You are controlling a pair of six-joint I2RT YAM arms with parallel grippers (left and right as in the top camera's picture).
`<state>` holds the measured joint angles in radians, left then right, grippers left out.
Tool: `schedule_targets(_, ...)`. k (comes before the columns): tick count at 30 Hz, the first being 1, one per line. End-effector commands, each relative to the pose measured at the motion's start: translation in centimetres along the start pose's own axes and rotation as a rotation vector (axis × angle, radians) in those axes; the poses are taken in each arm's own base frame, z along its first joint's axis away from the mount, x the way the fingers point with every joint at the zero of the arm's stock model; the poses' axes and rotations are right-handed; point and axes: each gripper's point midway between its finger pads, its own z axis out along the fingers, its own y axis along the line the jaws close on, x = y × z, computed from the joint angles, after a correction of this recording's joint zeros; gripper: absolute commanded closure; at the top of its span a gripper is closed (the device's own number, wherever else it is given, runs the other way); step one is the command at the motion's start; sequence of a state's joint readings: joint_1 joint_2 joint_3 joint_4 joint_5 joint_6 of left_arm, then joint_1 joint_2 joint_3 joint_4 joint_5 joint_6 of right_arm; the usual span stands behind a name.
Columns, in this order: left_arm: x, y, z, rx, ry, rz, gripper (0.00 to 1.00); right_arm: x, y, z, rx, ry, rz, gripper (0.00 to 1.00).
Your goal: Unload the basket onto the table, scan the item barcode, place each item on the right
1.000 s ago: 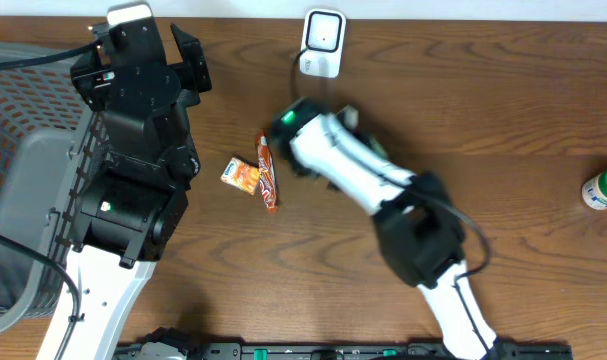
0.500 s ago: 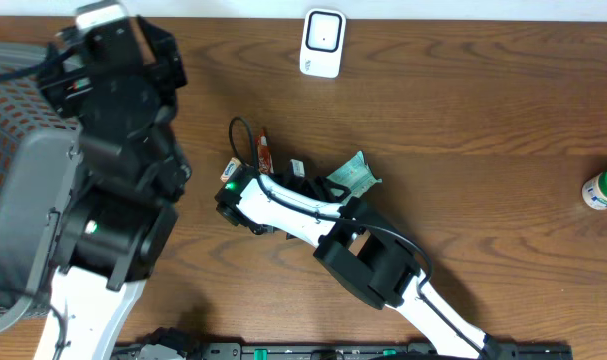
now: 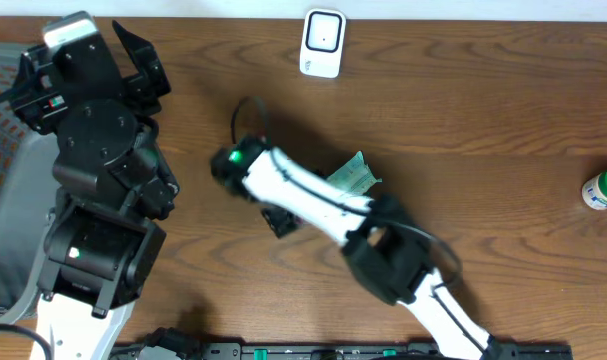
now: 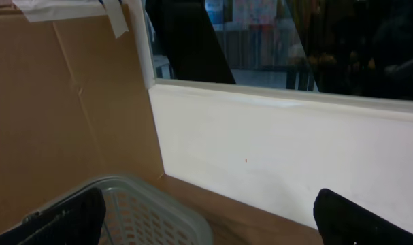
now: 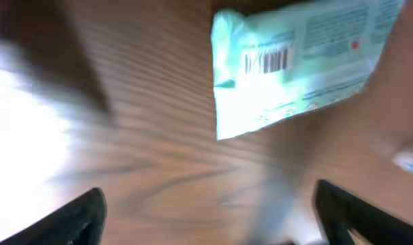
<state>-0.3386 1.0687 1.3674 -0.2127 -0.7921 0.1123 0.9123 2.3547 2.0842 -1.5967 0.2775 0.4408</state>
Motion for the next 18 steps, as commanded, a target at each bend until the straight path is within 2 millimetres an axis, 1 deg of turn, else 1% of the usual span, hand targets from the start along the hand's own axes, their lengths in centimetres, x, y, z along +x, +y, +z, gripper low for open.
schedule_targets(1,0.3,0.2,0.2,-0.018,0.006,0.003,0.02,-0.6,-0.6,-5.3,-0.379,-0.084,-0.12,0.01)
schedule_targets(3,0.4,0.0,0.2,-0.011,0.008,-0.015,0.02,-1.0,-1.8,-6.2,-0.534,-0.104,-0.174,0.01)
schedule_targets(4,0.4,-0.1,0.2,-0.003,0.01,-0.013,0.02,-1.3,-2.7,-6.3,-0.628,-0.114,-0.206,0.01)
schedule_targets(7,0.6,-0.1,0.2,-0.004,0.017,-0.027,0.02,-1.7,-4.9,-6.0,-0.823,-0.173,-0.312,0.01)
schedule_targets(8,0.8,-0.2,0.2,-0.004,0.021,-0.045,0.02,-2.0,-6.0,-5.6,-0.864,-0.201,-0.33,0.01)
schedule_targets(9,0.9,-0.2,0.3,-0.004,0.024,-0.056,0.02,-2.4,-7.3,-4.6,-0.869,-0.215,-0.313,0.01)
schedule_targets(10,1.0,-0.2,0.3,-0.004,0.027,-0.058,0.02,-2.7,-8.2,-3.9,-0.865,-0.218,-0.288,0.01)
schedule_targets(12,1.3,-0.5,0.5,-0.004,0.033,-0.051,0.02,-3.0,-10.5,-2.0,-0.868,-0.217,-0.217,0.01)
schedule_targets(13,1.4,-0.6,0.6,-0.004,0.036,-0.048,0.02,-3.0,-11.0,-1.5,-0.867,-0.214,-0.201,0.01)
schedule_targets(15,1.6,-0.8,0.8,-0.004,0.042,-0.041,0.02,-2.9,-12.5,0.2,-0.855,-0.211,-0.185,0.01)
schedule_targets(18,2.0,-1.1,1.0,-0.004,0.05,-0.032,0.02,-2.8,-13.6,2.4,-0.838,-0.201,-0.153,0.01)
